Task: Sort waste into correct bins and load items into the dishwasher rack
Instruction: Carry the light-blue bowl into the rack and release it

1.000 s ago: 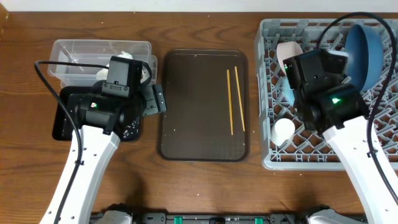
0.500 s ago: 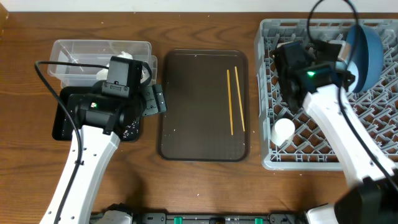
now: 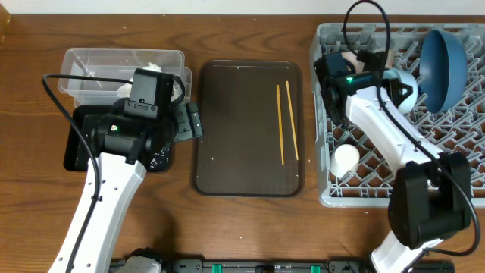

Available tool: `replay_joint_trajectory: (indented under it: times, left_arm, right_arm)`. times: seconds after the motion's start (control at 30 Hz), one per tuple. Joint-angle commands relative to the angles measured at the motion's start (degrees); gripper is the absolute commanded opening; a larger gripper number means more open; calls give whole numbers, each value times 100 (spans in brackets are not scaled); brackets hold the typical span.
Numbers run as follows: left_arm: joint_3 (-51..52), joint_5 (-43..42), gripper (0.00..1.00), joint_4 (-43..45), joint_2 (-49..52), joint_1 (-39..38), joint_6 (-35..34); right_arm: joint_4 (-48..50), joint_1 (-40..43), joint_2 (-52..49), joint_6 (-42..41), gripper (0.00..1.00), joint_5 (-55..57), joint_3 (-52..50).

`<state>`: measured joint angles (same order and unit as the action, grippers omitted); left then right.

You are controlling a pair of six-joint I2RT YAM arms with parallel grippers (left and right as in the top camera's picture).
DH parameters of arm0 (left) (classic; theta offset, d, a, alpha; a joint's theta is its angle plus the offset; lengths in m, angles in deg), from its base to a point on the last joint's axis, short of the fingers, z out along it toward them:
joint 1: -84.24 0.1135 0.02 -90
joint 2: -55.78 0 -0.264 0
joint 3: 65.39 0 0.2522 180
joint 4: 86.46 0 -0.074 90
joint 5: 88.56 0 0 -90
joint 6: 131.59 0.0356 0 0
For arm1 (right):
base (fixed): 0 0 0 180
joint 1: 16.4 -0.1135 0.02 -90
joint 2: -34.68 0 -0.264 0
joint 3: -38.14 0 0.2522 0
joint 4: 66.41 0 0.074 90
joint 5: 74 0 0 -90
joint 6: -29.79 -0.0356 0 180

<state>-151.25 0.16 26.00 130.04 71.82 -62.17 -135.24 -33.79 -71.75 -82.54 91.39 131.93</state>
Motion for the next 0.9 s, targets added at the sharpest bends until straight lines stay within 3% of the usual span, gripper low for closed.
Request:
replay_joint_trajectory:
  times: [0.0,0.13,0.33,0.5,0.6,0.87]
  left_arm:
    - [-87,48,90,-17,35,24,57]
    - [-87,50,90,-17,33,24,57]
    - [-87,48,90,-17,33,24,57]
    - [-87,48,90,-17,33,24,57]
    - [-87,50,90,-15,33,24,57]
    - [-87,48,90,-17,33,24,57]
  right_arm:
    - [2,-160,-33,168,1,-321,13]
    - [7,-197,-35,162,1,-938,13]
    - [-44,-208,-35,166,1,-940,13]
    - [-162,-203,-35,173,1,323,13]
    - [-313,-240,-33,750,1,846,15]
    - [-717,-575,-35,870,1,-404,11]
